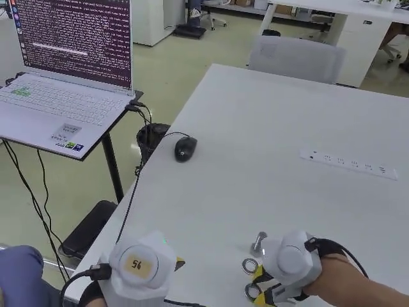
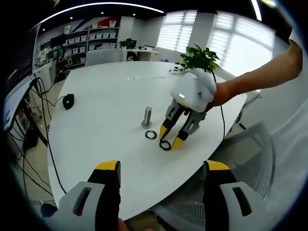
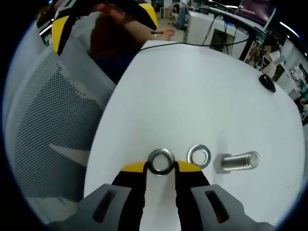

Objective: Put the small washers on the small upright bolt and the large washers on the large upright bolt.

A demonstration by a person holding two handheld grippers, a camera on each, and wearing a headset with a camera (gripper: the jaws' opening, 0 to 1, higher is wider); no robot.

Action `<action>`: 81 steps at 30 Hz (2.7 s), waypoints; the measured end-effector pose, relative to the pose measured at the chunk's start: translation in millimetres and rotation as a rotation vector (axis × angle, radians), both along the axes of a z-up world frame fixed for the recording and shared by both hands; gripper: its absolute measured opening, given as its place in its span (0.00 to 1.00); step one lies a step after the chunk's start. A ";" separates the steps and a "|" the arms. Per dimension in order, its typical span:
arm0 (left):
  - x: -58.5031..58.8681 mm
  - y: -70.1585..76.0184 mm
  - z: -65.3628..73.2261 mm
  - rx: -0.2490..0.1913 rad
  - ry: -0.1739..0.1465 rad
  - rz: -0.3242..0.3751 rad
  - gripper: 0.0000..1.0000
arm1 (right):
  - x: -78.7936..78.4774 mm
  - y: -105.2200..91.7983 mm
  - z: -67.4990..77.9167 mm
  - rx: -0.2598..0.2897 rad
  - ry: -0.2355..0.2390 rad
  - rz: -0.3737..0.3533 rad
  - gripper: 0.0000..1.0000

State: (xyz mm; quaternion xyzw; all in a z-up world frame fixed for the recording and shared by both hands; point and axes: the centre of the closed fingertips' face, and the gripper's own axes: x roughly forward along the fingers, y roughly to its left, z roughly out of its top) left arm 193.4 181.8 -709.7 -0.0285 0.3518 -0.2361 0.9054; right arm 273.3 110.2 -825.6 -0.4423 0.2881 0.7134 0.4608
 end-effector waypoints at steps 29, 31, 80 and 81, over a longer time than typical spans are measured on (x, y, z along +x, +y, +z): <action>4.9 -4.0 3.2 -0.006 -0.015 -0.009 0.69 | 87.3 20.6 73.9 0.124 -0.134 -0.283 0.23; 4.4 -4.4 3.6 -0.006 -0.016 -0.010 0.69 | 88.8 22.7 72.3 0.117 -0.124 -0.302 0.23; 2.2 -2.5 -1.7 -0.013 -0.004 -0.001 0.69 | 57.7 0.9 6.0 -0.074 0.030 -0.514 0.21; 2.3 -3.1 -1.6 -0.013 -0.005 -0.003 0.69 | 55.0 1.8 4.2 -0.074 0.032 -0.508 0.21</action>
